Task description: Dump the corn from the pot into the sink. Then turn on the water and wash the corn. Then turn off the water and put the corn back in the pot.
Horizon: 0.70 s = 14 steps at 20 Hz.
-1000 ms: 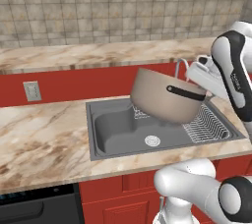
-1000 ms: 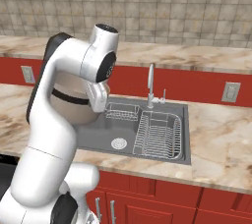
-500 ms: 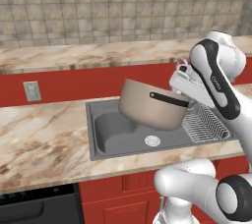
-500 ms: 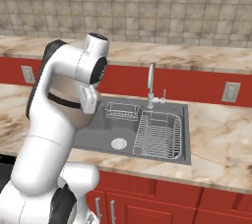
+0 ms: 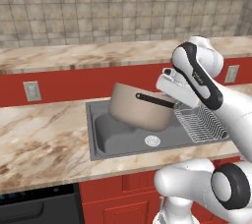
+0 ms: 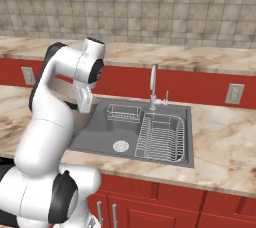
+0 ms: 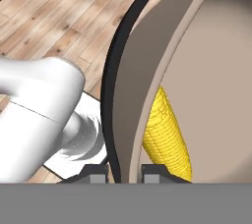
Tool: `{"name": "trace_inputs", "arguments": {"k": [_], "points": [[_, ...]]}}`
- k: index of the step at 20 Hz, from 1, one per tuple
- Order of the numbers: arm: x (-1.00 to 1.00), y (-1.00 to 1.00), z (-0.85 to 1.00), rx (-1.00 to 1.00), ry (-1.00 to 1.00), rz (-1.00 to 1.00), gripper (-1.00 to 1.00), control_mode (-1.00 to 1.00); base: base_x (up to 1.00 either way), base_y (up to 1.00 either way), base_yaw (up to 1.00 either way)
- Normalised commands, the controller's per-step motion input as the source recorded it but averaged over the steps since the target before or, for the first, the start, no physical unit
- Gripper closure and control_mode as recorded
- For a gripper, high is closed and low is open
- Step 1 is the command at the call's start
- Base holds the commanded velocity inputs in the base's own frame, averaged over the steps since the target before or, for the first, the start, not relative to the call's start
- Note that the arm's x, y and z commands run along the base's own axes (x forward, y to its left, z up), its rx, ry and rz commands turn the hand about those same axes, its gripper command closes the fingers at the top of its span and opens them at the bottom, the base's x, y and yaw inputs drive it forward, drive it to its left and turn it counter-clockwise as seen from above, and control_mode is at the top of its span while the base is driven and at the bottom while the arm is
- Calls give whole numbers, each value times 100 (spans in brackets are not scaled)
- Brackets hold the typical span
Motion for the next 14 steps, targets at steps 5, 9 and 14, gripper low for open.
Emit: {"name": "trace_inputs", "arguments": {"k": [5, 9, 14], "points": [[21, 5, -8, 5, 5, 0, 100, -100, 0, 0, 0], [18, 6, -3, 3, 21, 0, 100, -100, 0, 0, 0], [22, 13, -4, 8, 16, 0, 100, -100, 0, 0, 0]]}}
